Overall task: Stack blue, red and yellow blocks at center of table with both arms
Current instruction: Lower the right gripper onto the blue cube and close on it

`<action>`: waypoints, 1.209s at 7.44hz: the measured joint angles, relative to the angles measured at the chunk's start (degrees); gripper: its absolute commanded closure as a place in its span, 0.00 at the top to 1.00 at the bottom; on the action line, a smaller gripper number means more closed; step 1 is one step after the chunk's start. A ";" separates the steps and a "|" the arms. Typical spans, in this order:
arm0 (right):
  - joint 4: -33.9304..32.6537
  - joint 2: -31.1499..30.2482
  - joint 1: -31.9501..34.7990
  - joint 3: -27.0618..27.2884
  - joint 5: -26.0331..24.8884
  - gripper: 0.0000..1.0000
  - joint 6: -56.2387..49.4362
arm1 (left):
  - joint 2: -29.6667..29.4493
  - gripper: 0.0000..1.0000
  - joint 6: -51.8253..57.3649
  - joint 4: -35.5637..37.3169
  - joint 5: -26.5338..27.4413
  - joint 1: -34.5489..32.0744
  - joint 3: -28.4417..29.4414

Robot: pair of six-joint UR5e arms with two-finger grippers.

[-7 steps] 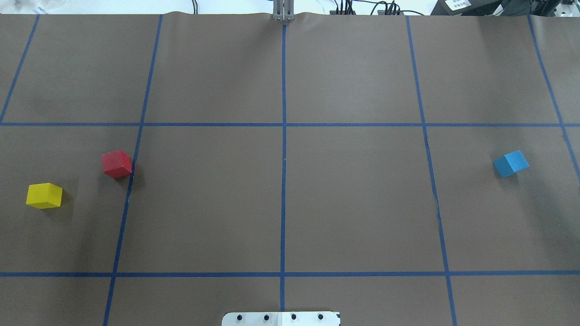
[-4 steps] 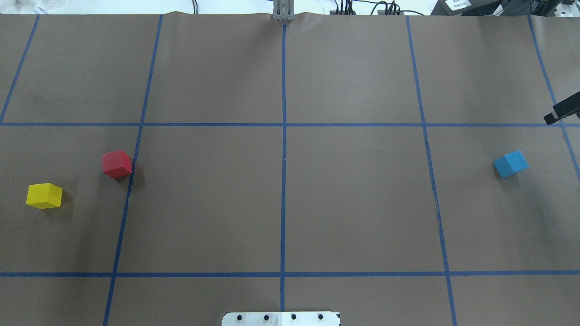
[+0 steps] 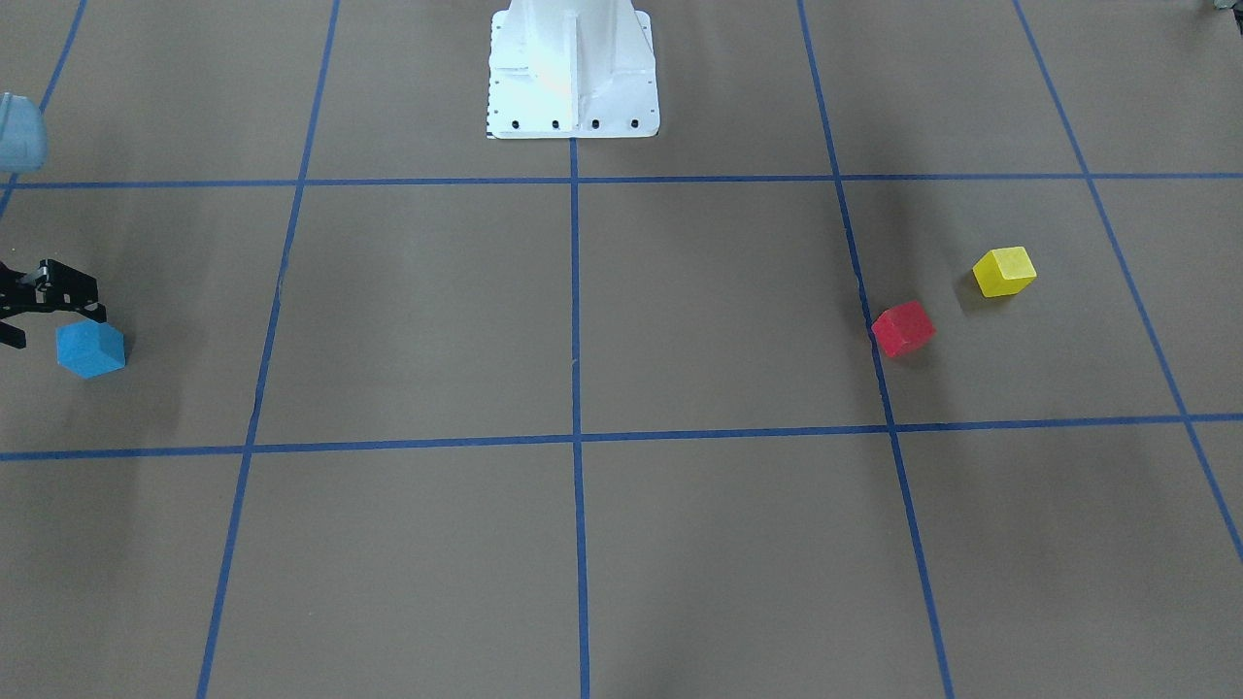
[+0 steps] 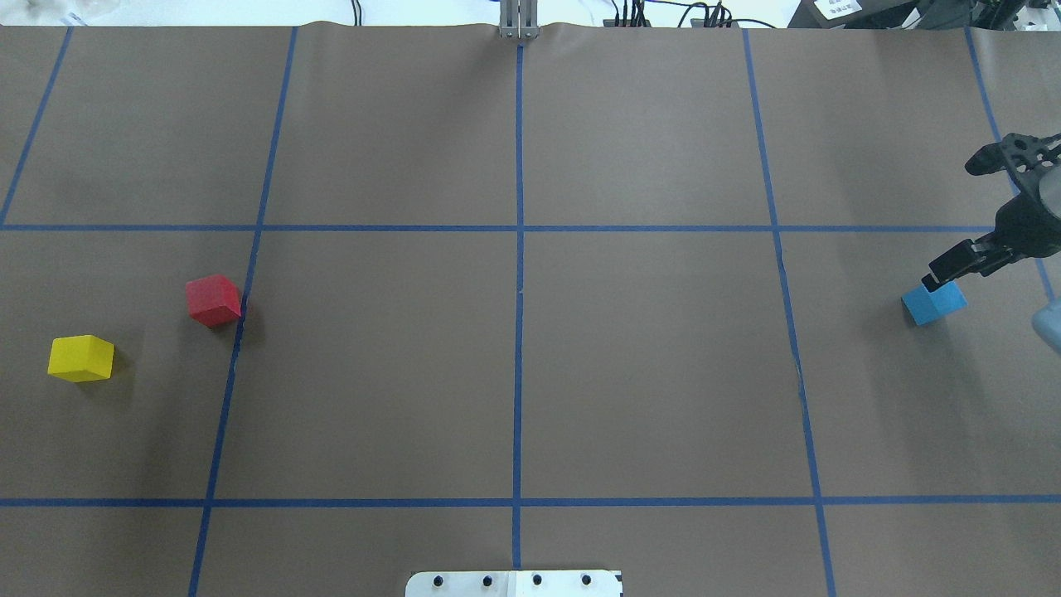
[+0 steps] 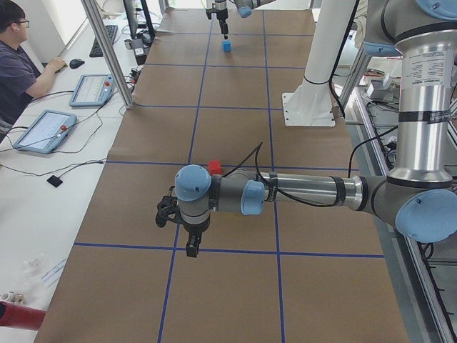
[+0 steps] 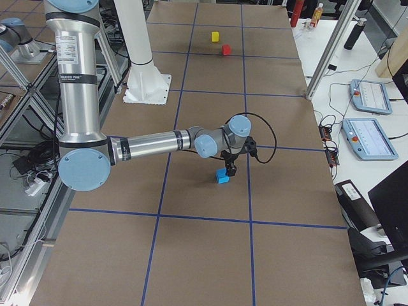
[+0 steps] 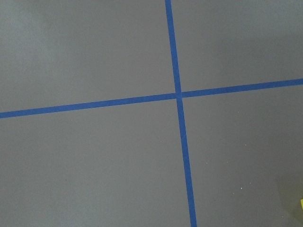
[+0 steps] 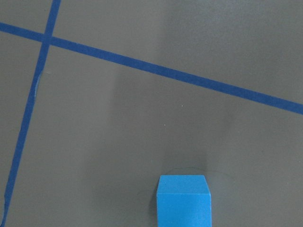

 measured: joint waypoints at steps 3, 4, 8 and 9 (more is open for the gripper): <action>0.13 1.17 -1.57 -4.20 -1.55 1.00 -0.22 | -0.09 0.99 -0.05 0.00 0.05 0.02 -0.07; 0.14 1.74 -2.28 -5.30 -2.20 1.00 -0.22 | -0.09 0.99 -0.05 0.00 0.05 0.03 -0.05; 0.12 4.10 -4.56 -8.37 -3.91 0.00 0.23 | -0.09 0.99 -0.05 0.02 0.13 0.03 0.03; 0.08 4.54 -4.59 -8.40 -3.95 0.00 0.15 | -0.07 0.99 -0.05 0.06 0.14 0.03 0.03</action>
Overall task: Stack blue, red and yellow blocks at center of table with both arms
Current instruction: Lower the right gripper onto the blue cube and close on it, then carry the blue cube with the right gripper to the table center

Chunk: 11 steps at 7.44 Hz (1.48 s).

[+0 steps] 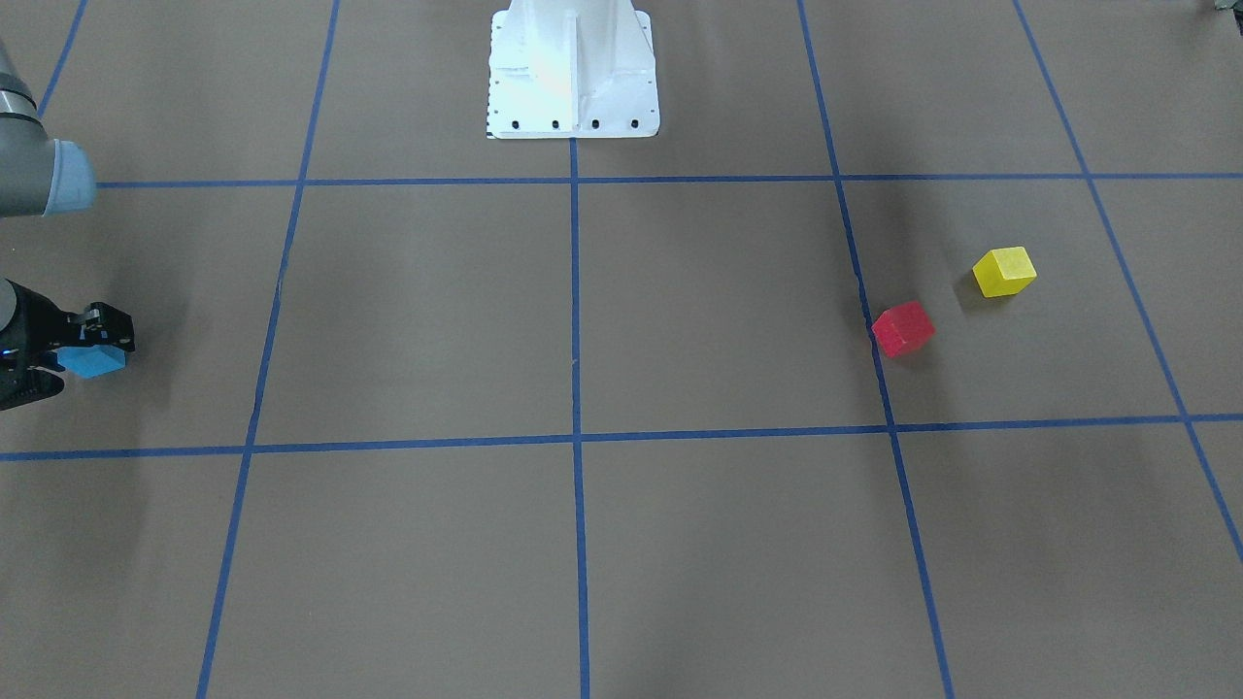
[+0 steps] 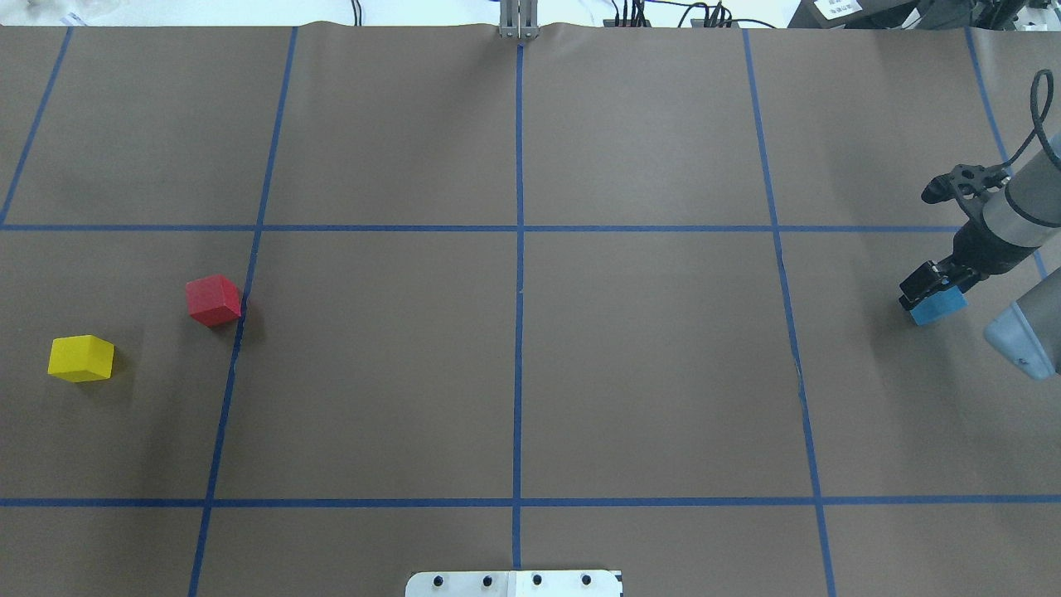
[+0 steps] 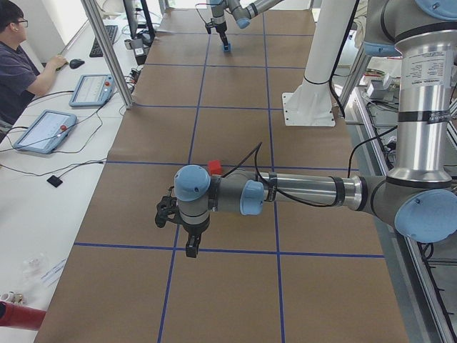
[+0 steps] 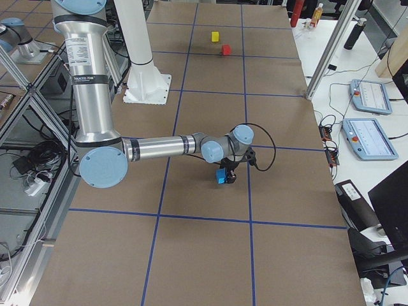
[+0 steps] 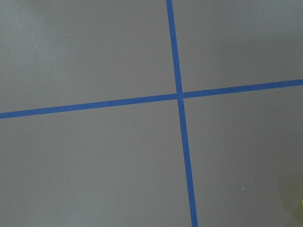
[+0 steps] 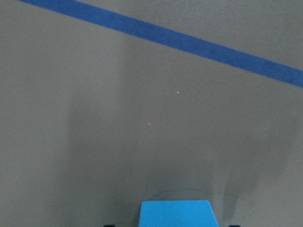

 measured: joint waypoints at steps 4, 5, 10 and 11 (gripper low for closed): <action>-4.13 1.86 2.95 4.07 2.01 0.00 -0.50 | -0.18 0.99 0.00 -0.03 0.00 0.00 0.06; -11.38 6.42 3.86 5.93 2.95 0.00 -0.47 | -0.28 0.99 0.02 -0.04 0.00 0.02 -0.02; -31.27 36.50 -5.51 -0.04 2.54 0.00 18.66 | -0.27 0.99 -0.04 -3.87 -0.42 0.62 0.15; -28.78 42.41 -9.38 -5.39 1.13 0.00 26.05 | -0.43 0.99 -0.09 -3.93 -0.43 0.76 0.17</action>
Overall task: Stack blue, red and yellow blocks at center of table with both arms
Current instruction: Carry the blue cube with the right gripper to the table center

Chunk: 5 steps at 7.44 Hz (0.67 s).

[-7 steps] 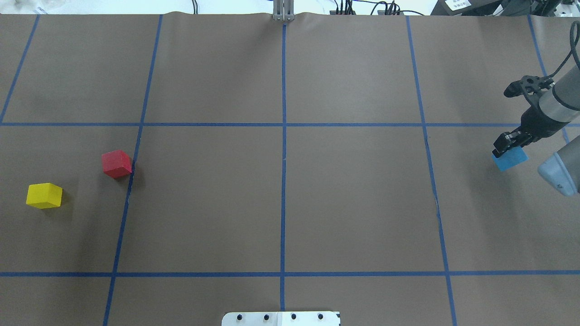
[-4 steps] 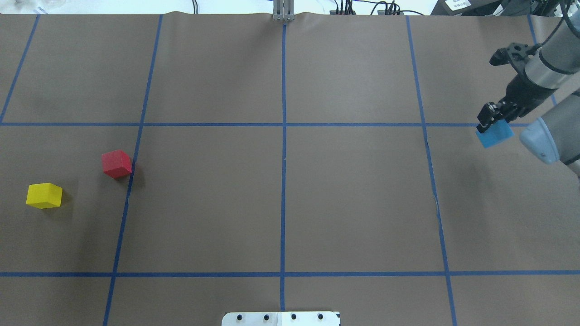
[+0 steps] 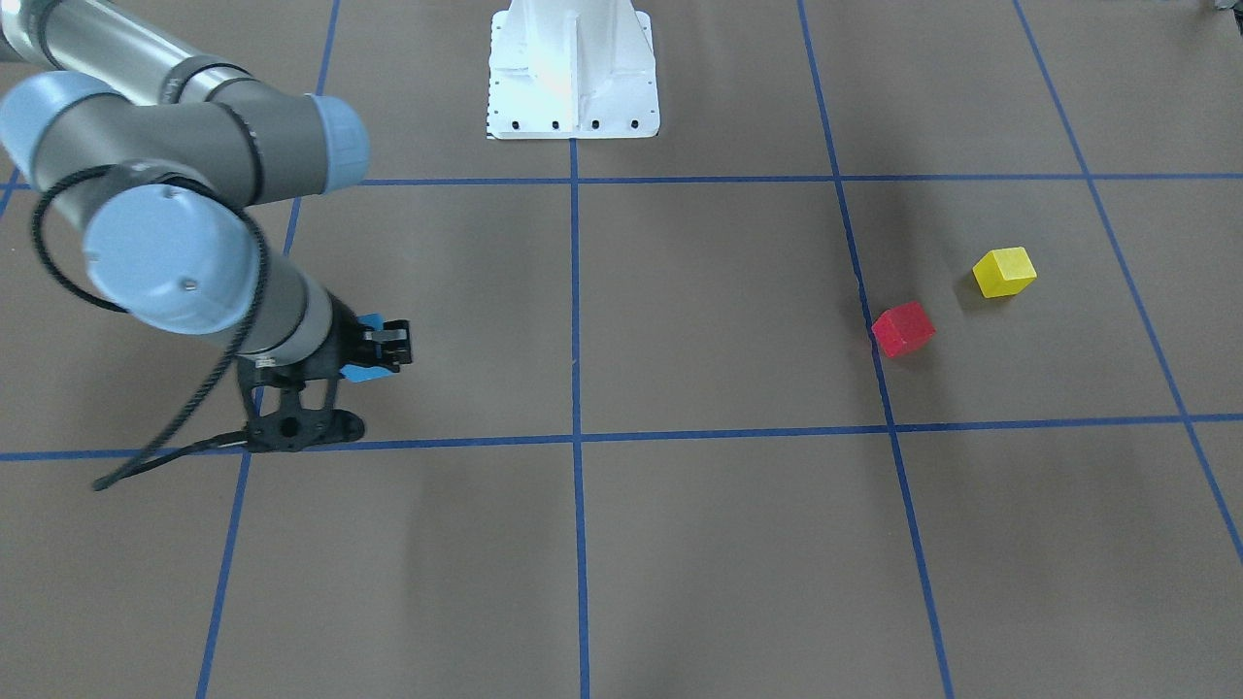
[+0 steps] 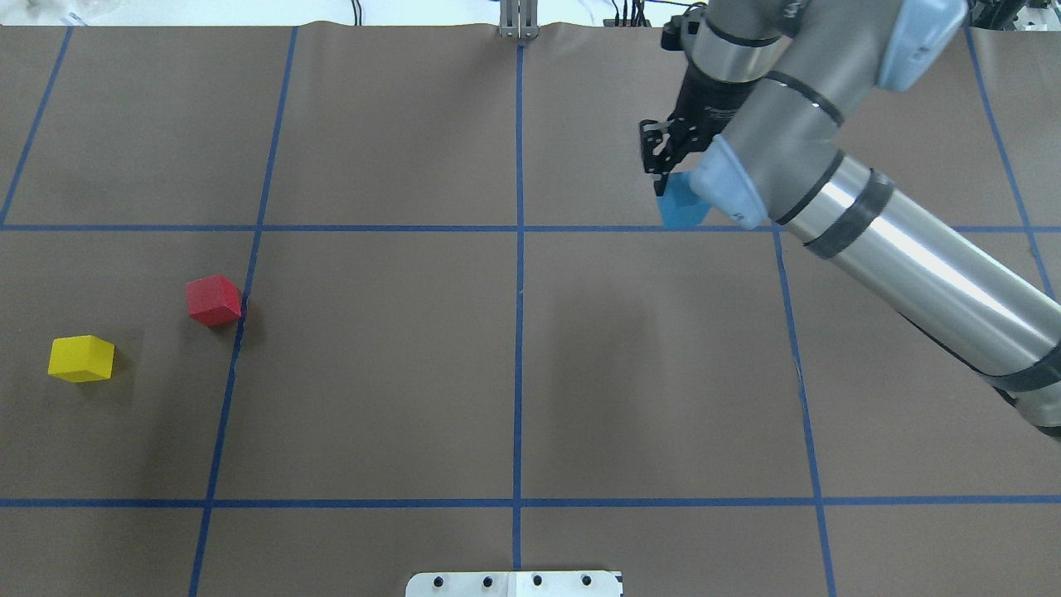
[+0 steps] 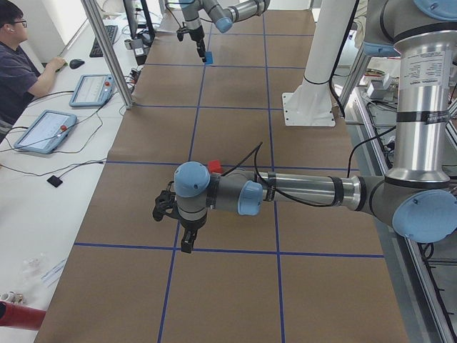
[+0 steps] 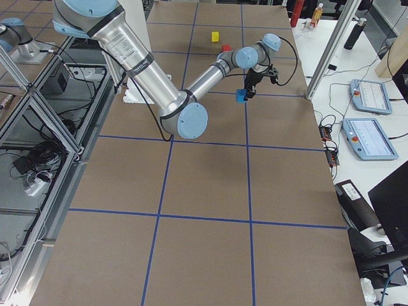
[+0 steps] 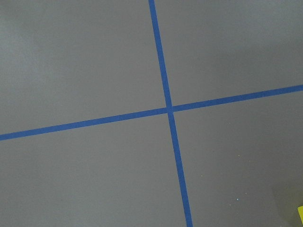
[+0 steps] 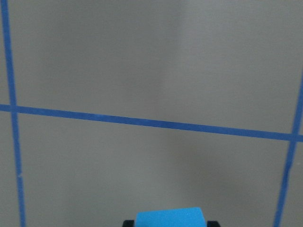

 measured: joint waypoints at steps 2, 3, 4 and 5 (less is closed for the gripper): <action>11.59 6.19 -6.84 -10.09 -4.20 0.00 13.09 | -0.29 0.99 0.07 -0.03 0.01 0.38 0.04; 15.02 7.31 -9.23 -12.63 -5.67 0.00 16.50 | -0.29 0.99 0.14 -0.01 0.05 0.49 0.13; 16.43 7.75 -10.62 -13.65 -6.54 0.00 18.08 | -0.30 0.99 0.10 -0.02 0.07 0.58 0.23; 17.09 8.04 -11.38 -14.14 -6.96 0.00 19.31 | -0.30 0.99 0.07 -0.07 0.08 0.67 0.28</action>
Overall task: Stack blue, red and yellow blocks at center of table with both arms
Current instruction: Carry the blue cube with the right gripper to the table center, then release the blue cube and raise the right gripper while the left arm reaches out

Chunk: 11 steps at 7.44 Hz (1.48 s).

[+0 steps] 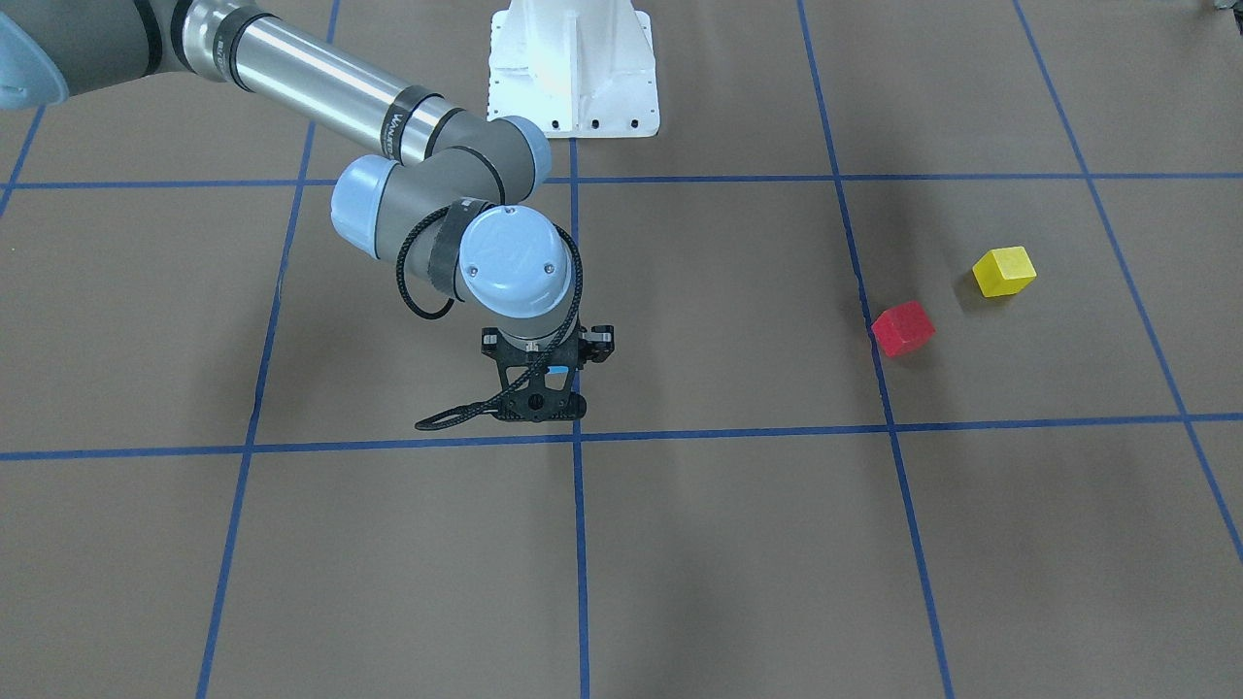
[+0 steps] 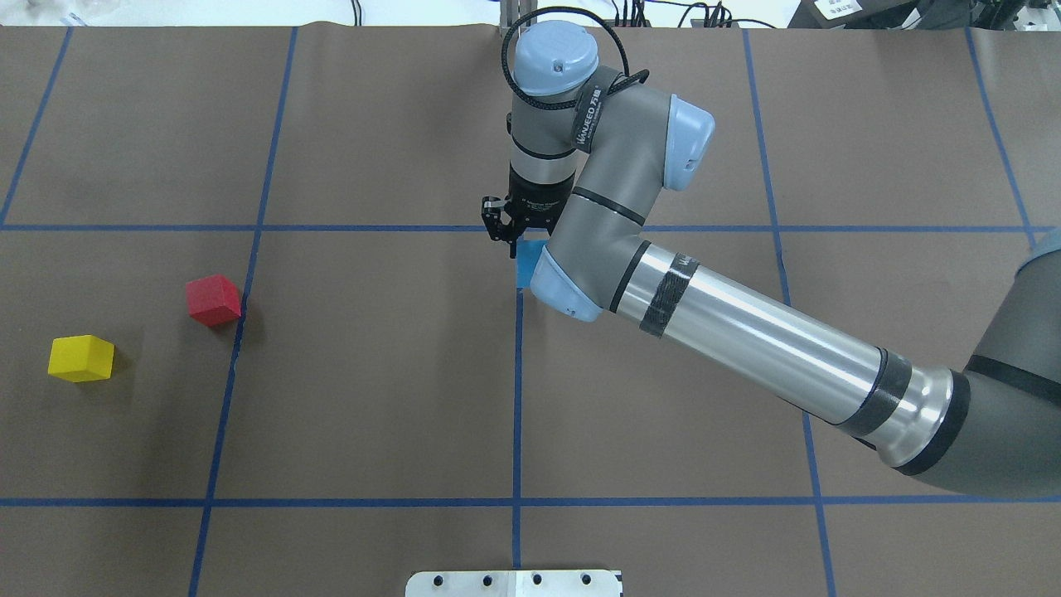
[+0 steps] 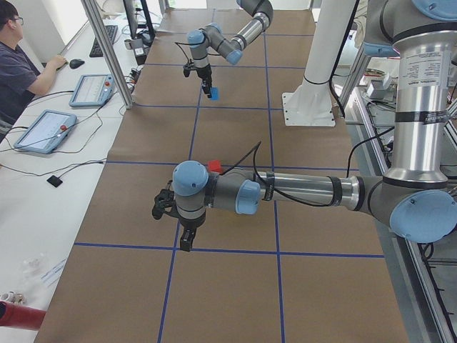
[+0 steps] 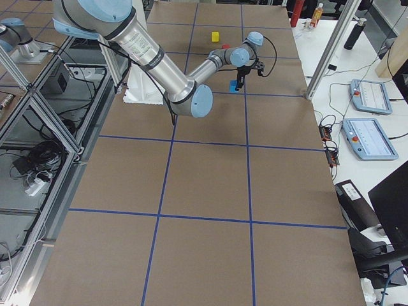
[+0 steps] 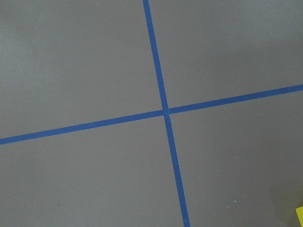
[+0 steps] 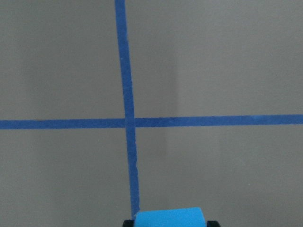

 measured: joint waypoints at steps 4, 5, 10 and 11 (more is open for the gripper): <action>2.04 0.40 -1.79 -1.87 -0.94 0.09 1.96 | 0.00 0.99 0.10 -0.18 -0.05 0.06 -0.03; 2.85 0.44 -2.08 -2.43 -1.04 0.60 2.20 | 0.00 0.99 0.18 -0.18 -0.07 0.06 -0.02; 3.83 0.49 -3.01 -2.49 -3.31 0.99 2.47 | -0.33 0.99 0.08 -0.01 -0.08 0.06 -0.39; 3.84 0.37 -2.47 -1.24 -3.30 0.99 2.52 | -1.19 0.99 -1.60 0.20 -0.15 0.18 -0.66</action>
